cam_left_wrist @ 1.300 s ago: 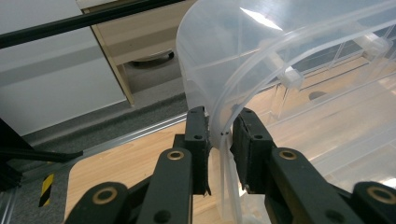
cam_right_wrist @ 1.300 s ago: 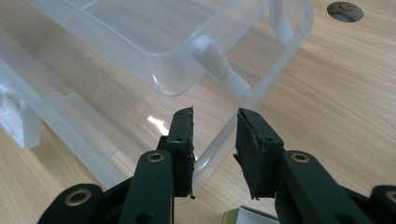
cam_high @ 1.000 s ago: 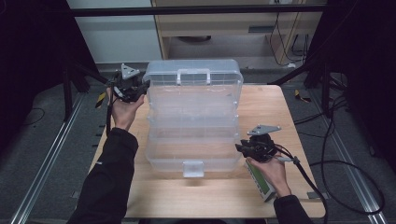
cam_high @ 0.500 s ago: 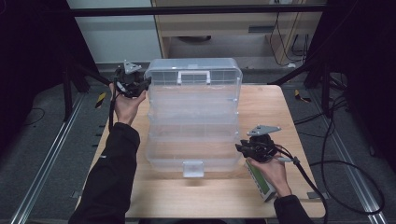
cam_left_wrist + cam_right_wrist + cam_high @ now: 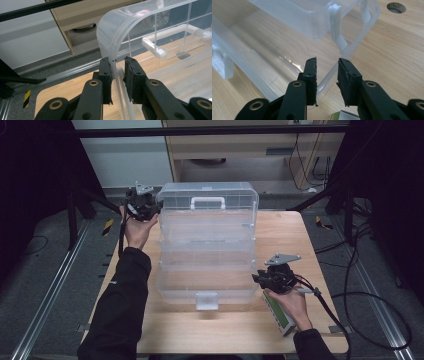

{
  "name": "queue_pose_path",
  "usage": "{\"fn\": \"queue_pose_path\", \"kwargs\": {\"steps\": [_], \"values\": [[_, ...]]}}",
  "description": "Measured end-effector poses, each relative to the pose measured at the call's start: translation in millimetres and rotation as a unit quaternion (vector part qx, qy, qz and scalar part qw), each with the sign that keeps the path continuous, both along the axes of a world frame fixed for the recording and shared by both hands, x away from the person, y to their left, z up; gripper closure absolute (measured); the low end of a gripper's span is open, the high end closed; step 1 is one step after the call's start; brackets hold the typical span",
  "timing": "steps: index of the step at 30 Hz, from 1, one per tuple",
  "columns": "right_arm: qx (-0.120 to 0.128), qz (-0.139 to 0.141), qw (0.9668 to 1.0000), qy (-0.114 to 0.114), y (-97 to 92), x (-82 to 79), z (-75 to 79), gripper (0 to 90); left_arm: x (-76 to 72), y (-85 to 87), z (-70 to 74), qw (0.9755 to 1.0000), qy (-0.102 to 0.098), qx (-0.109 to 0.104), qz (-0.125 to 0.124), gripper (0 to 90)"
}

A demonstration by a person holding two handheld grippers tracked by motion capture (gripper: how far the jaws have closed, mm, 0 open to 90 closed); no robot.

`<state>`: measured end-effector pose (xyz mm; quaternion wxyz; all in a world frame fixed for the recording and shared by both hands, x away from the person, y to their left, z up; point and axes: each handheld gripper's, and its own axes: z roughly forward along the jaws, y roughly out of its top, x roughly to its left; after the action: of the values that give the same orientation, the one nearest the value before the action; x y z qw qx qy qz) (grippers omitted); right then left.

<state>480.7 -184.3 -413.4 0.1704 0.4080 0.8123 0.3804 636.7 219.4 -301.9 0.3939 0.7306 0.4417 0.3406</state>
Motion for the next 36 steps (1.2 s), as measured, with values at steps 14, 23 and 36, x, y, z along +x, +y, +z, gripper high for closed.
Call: {"fn": "queue_pose_path", "kwargs": {"steps": [14,23,36], "values": [[0.000,0.000,1.0000,0.000,-0.1,0.1,0.0,69.1,20.7,-1.6,-6.7,0.9999,0.009,-0.011,0.008,74.9],[0.001,0.001,1.0000,0.000,-0.1,0.2,0.0,69.1,36.0,-6.3,-9.7,0.9995,0.024,0.006,0.018,74.0],[0.001,0.002,1.0000,0.000,-0.2,0.0,-0.1,69.0,47.4,-9.1,-17.1,0.9990,0.029,0.000,0.033,73.9]]}}
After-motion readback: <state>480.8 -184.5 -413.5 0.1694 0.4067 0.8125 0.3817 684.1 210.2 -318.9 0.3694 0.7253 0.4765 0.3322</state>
